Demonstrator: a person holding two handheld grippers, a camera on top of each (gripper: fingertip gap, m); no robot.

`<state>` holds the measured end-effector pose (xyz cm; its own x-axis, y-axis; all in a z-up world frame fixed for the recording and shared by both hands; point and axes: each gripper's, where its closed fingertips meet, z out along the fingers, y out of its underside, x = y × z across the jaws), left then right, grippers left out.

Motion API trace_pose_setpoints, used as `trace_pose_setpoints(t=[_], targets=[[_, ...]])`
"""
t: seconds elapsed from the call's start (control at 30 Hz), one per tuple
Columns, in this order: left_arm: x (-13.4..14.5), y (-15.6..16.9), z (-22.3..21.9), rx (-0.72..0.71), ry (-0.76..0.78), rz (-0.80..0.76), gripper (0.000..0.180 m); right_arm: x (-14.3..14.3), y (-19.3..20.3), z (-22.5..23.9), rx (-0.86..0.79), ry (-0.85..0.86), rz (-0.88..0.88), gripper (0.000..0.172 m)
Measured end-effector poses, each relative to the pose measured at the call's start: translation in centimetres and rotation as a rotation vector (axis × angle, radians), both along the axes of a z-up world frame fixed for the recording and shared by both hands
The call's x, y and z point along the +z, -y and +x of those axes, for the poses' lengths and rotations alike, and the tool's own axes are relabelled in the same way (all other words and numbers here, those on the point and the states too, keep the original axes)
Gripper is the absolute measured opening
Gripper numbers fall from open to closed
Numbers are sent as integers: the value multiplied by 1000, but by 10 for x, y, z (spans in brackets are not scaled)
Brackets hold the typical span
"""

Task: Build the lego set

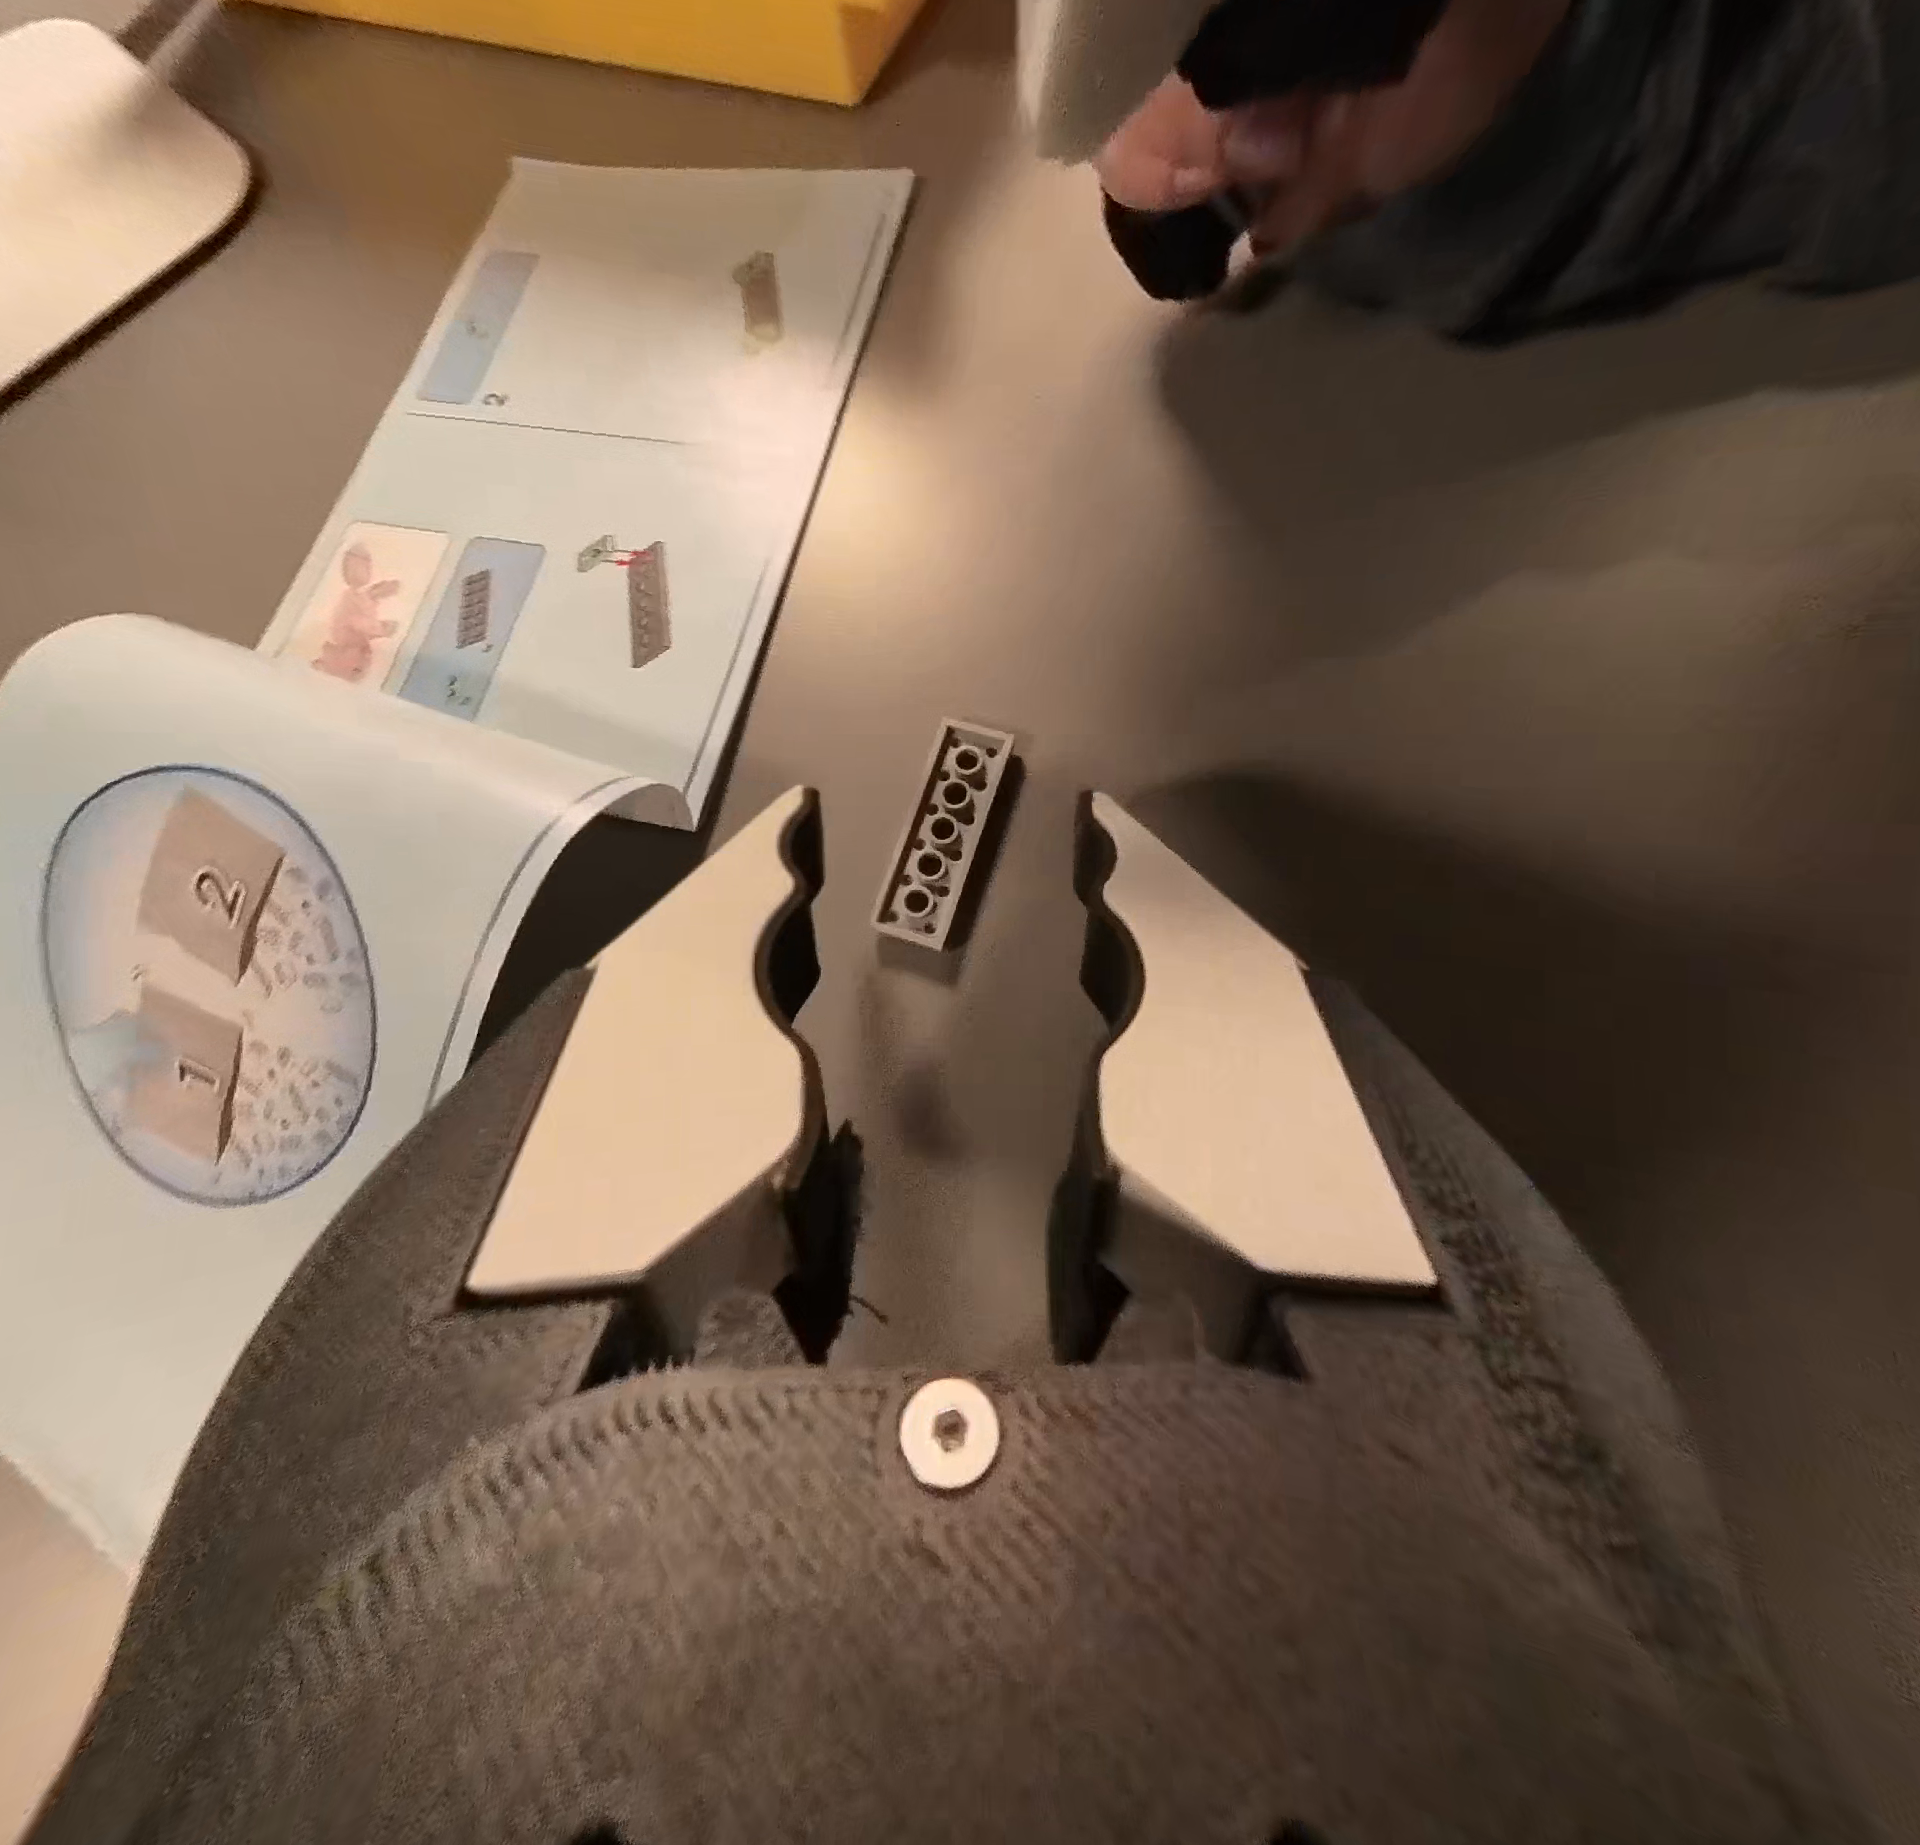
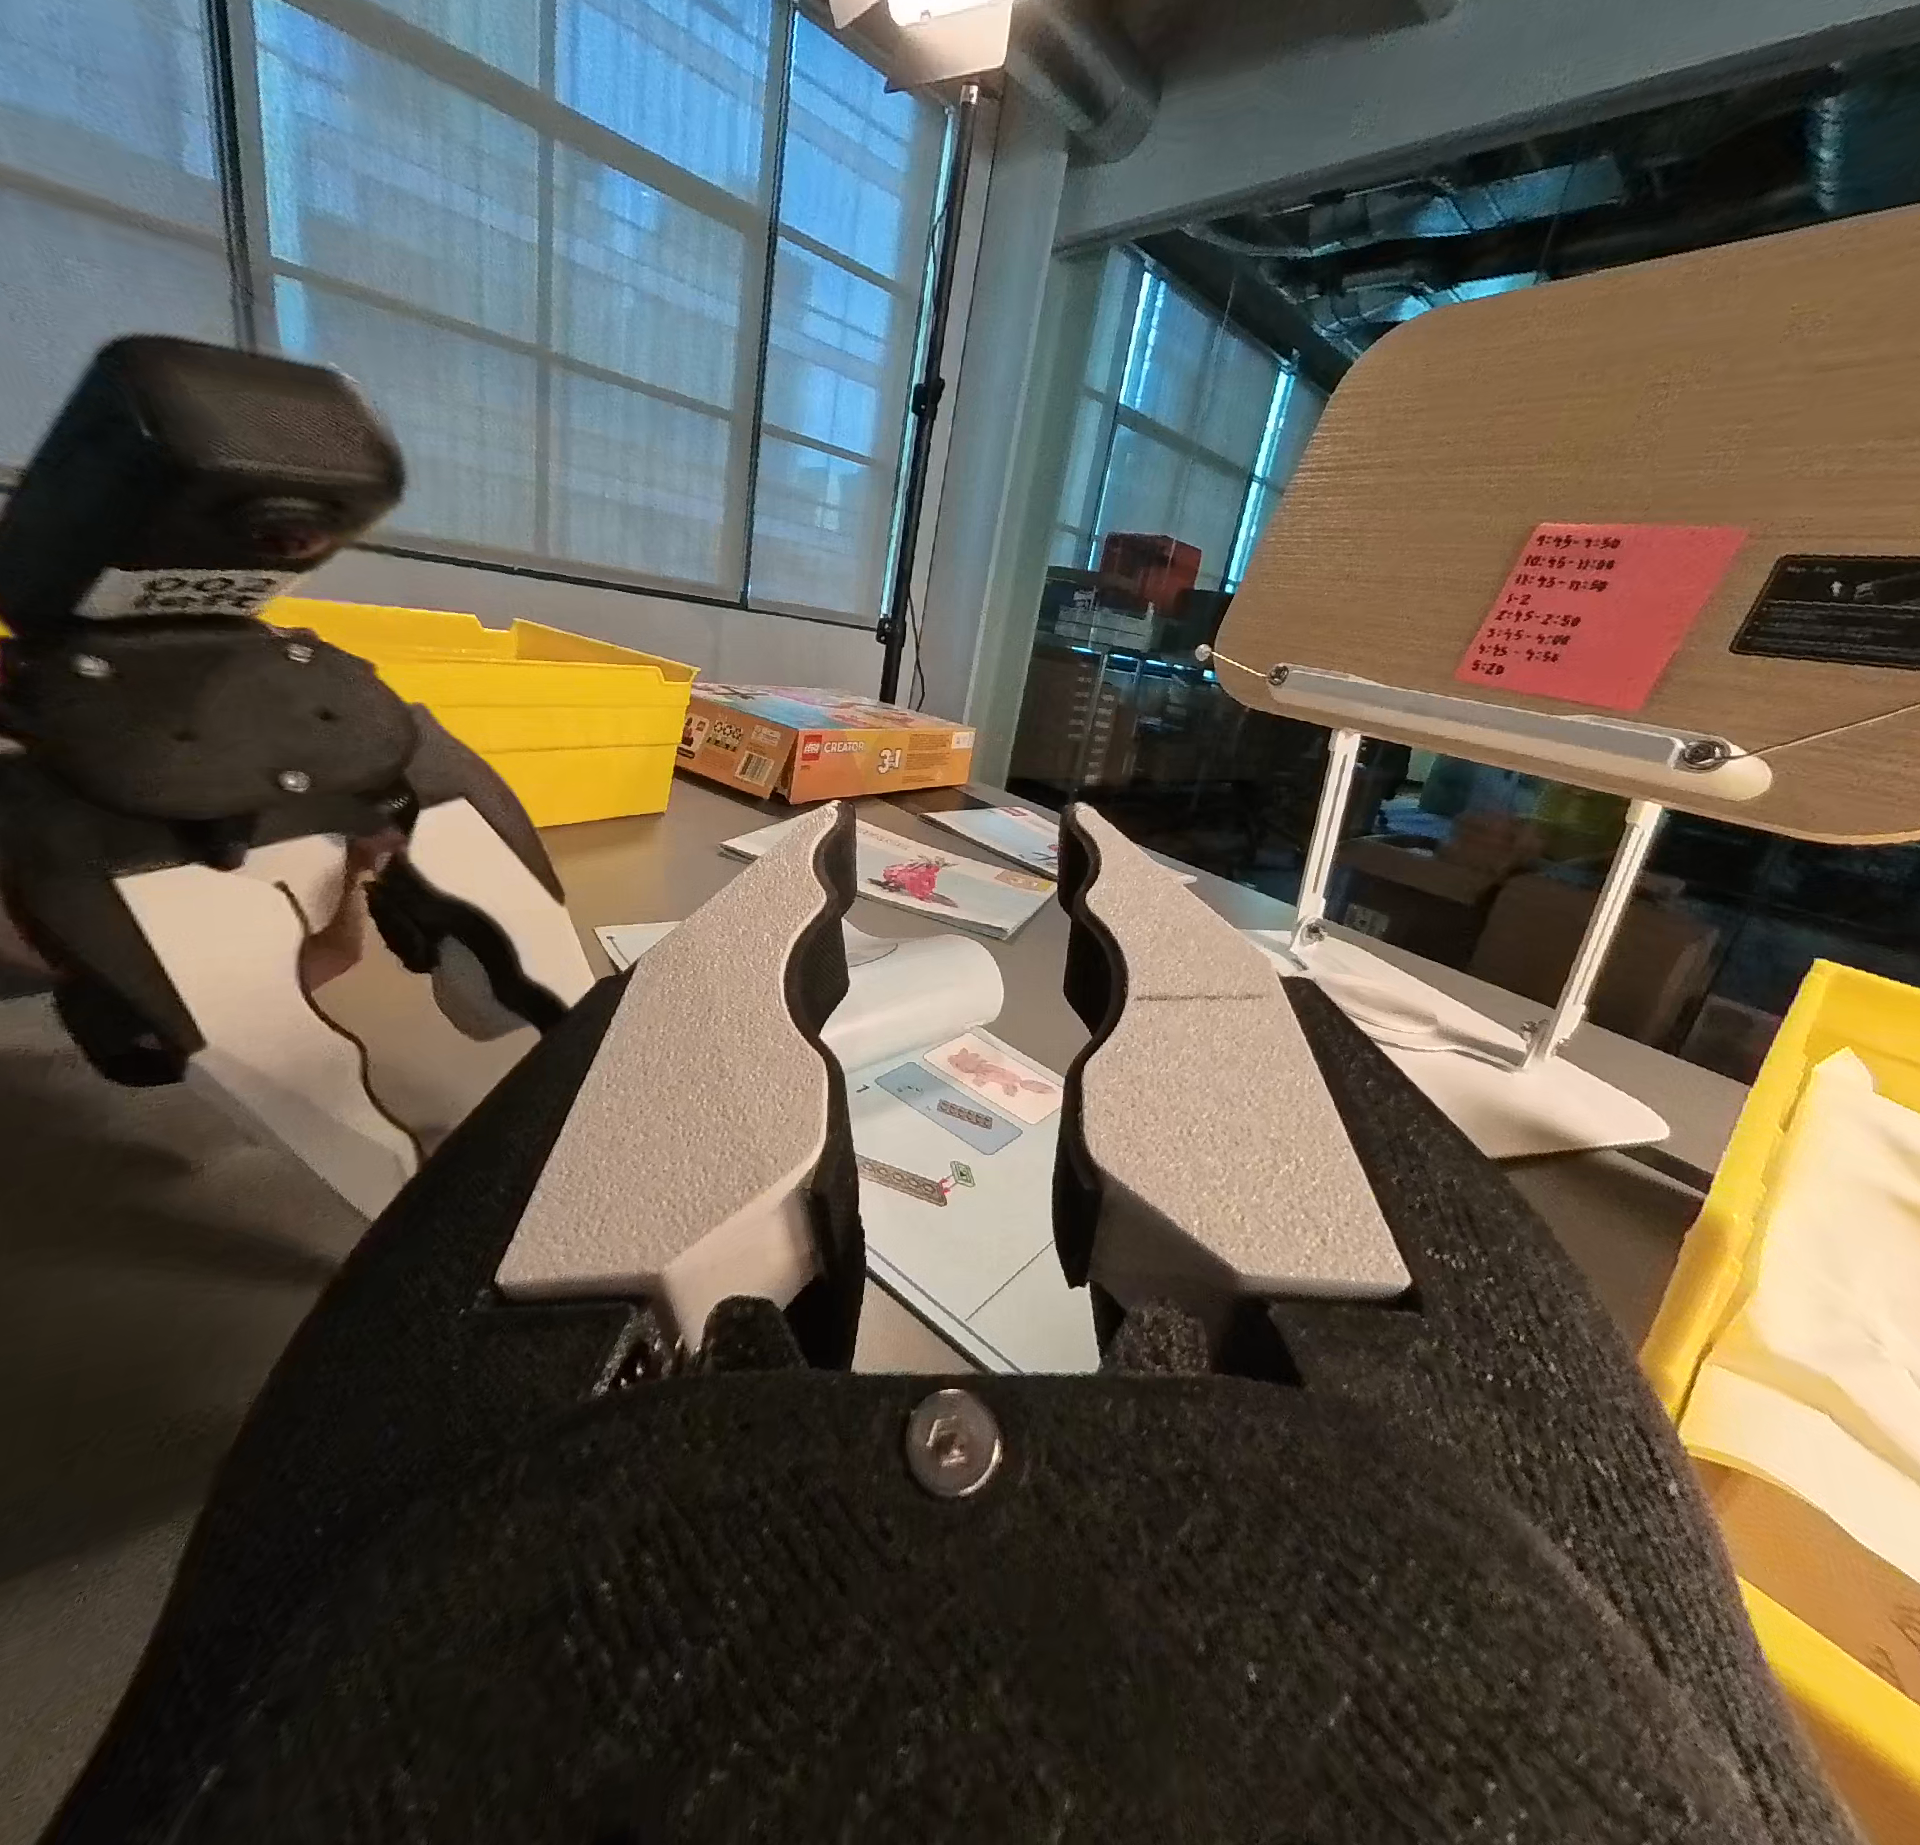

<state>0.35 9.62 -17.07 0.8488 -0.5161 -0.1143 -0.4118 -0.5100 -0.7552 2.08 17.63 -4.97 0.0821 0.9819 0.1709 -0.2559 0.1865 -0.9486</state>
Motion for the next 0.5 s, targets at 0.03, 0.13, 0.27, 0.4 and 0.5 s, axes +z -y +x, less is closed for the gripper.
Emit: trace_pose_setpoints(t=[0.03, 0.13, 0.27, 0.4, 0.5], targets=[[-3, 0, 1, -26, 6, -17, 44, 0, 0, 0, 1, 0, 1, 37], [-10, -1, 2, -76, 56, -83, 37, -1, 1, -1, 3, 4, 3, 37], [-14, -1, 2, -99, 102, -109, 27, -1, 1, -1, 7, 7, 1, 36], [-12, 8, 19, -169, 190, -136, 16, -1, 3, -2, 13, 9, 7, 35], [-10, 16, 35, -248, 186, -124, 16, -2, 5, -2, 16, 13, 13, 34]])
